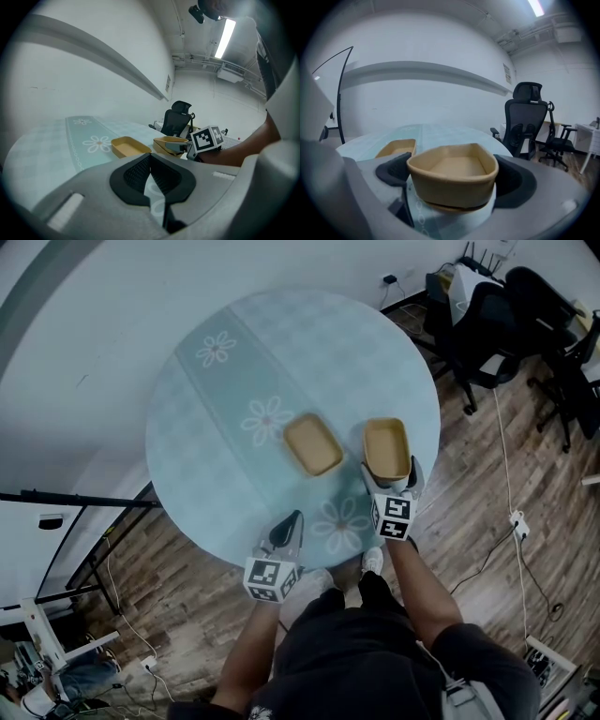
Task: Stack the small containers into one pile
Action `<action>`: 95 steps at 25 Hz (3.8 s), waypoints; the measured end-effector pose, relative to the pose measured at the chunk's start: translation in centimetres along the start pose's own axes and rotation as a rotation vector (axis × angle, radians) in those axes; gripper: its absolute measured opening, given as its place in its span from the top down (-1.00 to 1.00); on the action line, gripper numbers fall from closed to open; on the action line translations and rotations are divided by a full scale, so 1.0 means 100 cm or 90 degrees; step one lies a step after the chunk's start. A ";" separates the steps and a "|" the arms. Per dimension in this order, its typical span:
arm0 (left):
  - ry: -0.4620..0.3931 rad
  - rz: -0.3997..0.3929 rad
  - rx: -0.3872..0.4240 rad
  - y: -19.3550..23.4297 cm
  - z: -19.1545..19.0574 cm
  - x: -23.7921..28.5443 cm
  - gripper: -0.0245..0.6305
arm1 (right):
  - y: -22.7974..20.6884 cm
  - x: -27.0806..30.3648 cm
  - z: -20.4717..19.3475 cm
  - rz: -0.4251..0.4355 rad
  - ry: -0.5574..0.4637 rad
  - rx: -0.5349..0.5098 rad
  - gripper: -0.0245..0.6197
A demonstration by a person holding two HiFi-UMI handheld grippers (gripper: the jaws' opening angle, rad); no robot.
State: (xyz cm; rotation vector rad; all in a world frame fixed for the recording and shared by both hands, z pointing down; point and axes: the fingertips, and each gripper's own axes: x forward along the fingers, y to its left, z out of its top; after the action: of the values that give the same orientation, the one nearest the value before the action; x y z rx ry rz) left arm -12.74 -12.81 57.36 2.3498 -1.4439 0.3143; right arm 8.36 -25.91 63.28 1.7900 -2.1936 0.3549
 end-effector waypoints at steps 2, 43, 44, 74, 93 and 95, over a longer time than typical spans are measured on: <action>0.004 0.002 -0.002 0.002 -0.003 -0.002 0.91 | 0.002 0.002 -0.006 0.004 0.015 0.003 -0.76; -0.078 0.012 0.006 -0.062 0.038 -0.026 0.91 | 0.040 -0.122 0.089 0.208 -0.069 -0.071 -0.06; -0.081 0.013 0.007 -0.064 0.040 -0.027 0.91 | 0.041 -0.125 0.092 0.210 -0.073 -0.075 0.06; -0.116 0.095 0.008 -0.078 0.058 -0.042 0.91 | 0.074 -0.141 0.104 0.355 -0.082 -0.116 0.92; -0.100 0.197 -0.047 -0.025 0.030 -0.047 0.91 | 0.112 -0.100 0.073 0.408 -0.043 -0.122 0.92; -0.094 0.187 -0.047 -0.017 0.028 -0.043 0.91 | 0.117 -0.094 0.070 0.395 -0.035 -0.120 0.92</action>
State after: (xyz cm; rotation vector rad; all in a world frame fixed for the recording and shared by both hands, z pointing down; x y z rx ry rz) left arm -13.15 -9.81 52.90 2.1395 -1.8414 0.1615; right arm -1.77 -17.63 53.25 1.0043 -2.6801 0.2120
